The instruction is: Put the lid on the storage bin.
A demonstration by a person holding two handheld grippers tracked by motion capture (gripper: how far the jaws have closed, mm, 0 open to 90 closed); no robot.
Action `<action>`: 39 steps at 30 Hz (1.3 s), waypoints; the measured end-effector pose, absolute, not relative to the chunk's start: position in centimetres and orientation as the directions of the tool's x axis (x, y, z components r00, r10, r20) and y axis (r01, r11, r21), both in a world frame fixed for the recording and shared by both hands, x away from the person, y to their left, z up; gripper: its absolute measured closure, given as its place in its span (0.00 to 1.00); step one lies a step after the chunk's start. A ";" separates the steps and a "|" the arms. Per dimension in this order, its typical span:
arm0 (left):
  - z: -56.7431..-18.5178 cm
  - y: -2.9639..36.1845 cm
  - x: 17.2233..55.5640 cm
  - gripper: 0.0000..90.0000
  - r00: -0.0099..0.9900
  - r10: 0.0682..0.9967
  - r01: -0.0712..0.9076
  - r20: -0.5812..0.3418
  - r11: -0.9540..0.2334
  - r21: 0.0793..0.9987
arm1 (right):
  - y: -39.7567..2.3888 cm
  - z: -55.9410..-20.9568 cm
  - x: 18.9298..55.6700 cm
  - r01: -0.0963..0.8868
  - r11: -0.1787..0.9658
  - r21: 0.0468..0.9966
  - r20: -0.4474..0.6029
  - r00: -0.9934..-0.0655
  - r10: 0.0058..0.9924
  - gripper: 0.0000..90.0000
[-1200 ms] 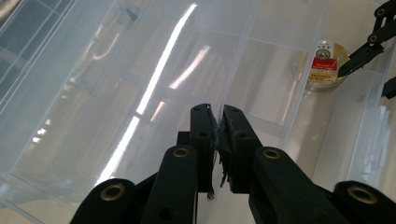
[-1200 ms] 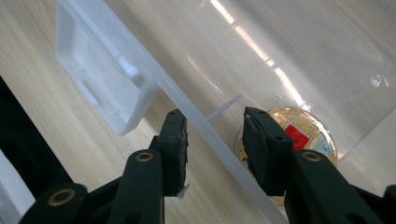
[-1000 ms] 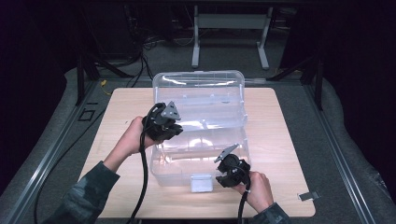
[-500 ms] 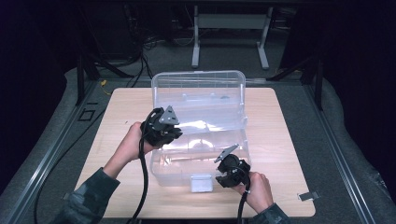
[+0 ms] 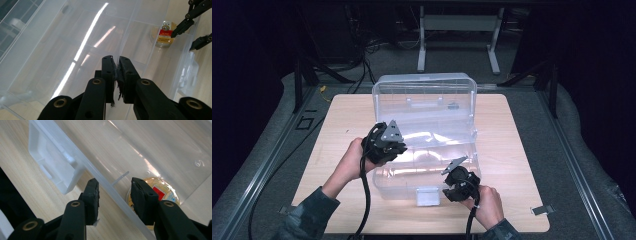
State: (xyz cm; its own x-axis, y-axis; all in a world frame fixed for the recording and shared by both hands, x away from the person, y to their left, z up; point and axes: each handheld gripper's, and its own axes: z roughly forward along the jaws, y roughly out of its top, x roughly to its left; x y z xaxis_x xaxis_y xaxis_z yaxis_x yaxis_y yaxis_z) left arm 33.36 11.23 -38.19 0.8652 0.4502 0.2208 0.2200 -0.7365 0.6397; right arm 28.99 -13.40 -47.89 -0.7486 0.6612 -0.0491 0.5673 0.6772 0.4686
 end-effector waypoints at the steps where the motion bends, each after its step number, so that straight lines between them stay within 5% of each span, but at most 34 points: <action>1: -38.2 11.2 33.3 0.93 0.865 0.449 0.217 0.224 -0.737 0.639 | -13.4 -47.8 28.9 0.570 0.675 0.469 -0.046 -0.747 0.663 0.65; 20: -38.9 11.2 31.8 0.92 0.855 0.452 0.198 0.254 -0.738 0.645 | -13.8 -47.8 28.7 0.578 0.652 0.491 -0.045 -0.731 0.681 0.61; 23: -39.0 11.3 31.7 0.91 0.852 0.455 0.198 0.258 -0.737 0.646 | -14.3 -47.6 28.4 0.593 0.642 0.486 -0.042 -0.718 0.695 0.52; 39: -39.4 11.5 31.1 0.91 0.858 0.445 0.181 0.257 -0.730 0.659 | -19.5 -42.7 26.0 0.597 0.535 0.598 0.010 -0.672 0.740 0.47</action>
State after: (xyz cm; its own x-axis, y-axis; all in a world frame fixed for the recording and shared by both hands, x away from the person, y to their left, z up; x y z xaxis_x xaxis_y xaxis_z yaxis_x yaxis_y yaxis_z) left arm 31.09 11.45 -39.40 0.8579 0.4448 0.2572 0.1811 -0.7303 0.6587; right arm 26.01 -19.50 -42.71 -0.6723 0.7402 0.0100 0.5975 0.5346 0.5977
